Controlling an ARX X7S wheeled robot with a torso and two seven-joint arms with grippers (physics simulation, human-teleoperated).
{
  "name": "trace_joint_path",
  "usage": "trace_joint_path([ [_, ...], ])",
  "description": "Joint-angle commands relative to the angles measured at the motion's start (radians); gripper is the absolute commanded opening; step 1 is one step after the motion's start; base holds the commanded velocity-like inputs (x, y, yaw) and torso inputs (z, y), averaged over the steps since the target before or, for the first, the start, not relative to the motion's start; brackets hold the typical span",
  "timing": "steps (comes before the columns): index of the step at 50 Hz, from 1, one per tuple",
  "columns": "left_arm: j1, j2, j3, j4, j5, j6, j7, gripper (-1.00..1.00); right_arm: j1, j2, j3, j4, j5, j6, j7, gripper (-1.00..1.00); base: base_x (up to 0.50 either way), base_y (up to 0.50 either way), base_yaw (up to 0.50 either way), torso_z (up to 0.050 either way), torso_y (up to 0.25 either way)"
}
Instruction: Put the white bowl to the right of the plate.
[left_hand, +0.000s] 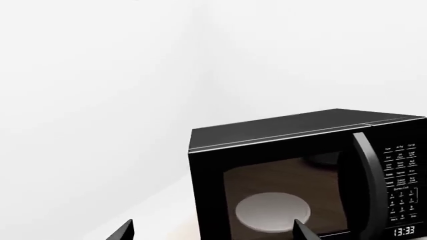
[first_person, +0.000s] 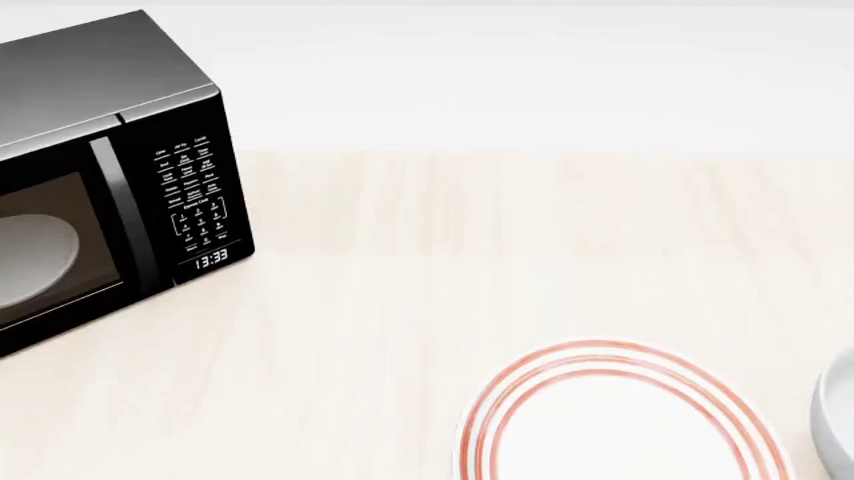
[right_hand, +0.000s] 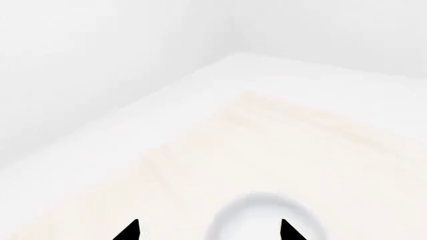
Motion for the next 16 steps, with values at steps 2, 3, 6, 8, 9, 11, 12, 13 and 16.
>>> trace_joint_path([
  [2,0.043,-0.002,0.038,0.038,0.0,0.046,0.023,1.0,-0.066,-0.025,-0.042,-0.349,-0.373,-0.077,0.255,1.0,0.0,0.0,0.0,0.0,0.0],
  [3,0.049,-0.001,0.034,0.045,-0.012,0.052,0.028,1.0,-0.076,-0.037,-0.053,-0.378,-0.449,-0.053,0.318,1.0,0.0,0.0,0.0,0.0,0.0],
  [6,0.063,-0.002,0.027,0.056,-0.016,0.064,0.029,1.0,-0.109,-0.059,-0.075,-0.425,-0.52,-0.044,0.357,1.0,0.0,0.0,0.0,0.0,0.0],
  [8,0.073,-0.002,0.029,0.064,-0.022,0.074,0.035,1.0,-0.203,-0.06,-0.017,-0.453,-0.598,-0.029,0.371,1.0,0.0,0.0,0.0,0.0,0.0],
  [9,0.077,-0.002,0.037,0.065,-0.016,0.08,0.036,1.0,-0.252,-0.064,0.028,-0.462,-0.606,-0.019,0.371,1.0,0.0,0.0,0.0,0.0,0.0],
  [11,0.084,-0.004,0.06,0.068,-0.005,0.091,0.044,1.0,-0.407,-0.096,0.165,-0.491,-0.662,0.036,0.371,1.0,0.0,0.0,0.0,0.0,0.0],
  [12,0.084,-0.003,0.067,0.068,-0.001,0.092,0.044,1.0,-0.497,-0.123,0.263,-0.506,-0.678,0.079,0.371,1.0,0.0,0.0,0.0,0.0,0.0],
  [13,0.085,-0.003,0.088,0.069,0.011,0.101,0.048,1.0,-0.624,-0.179,0.388,-0.535,-0.728,0.165,0.371,1.0,0.0,0.0,0.0,0.0,0.0],
  [16,0.095,-0.002,0.11,0.071,-0.031,0.139,0.088,1.0,-0.808,-0.365,0.488,-0.589,-0.906,0.374,0.369,1.0,0.0,0.0,0.0,0.0,0.0],
])
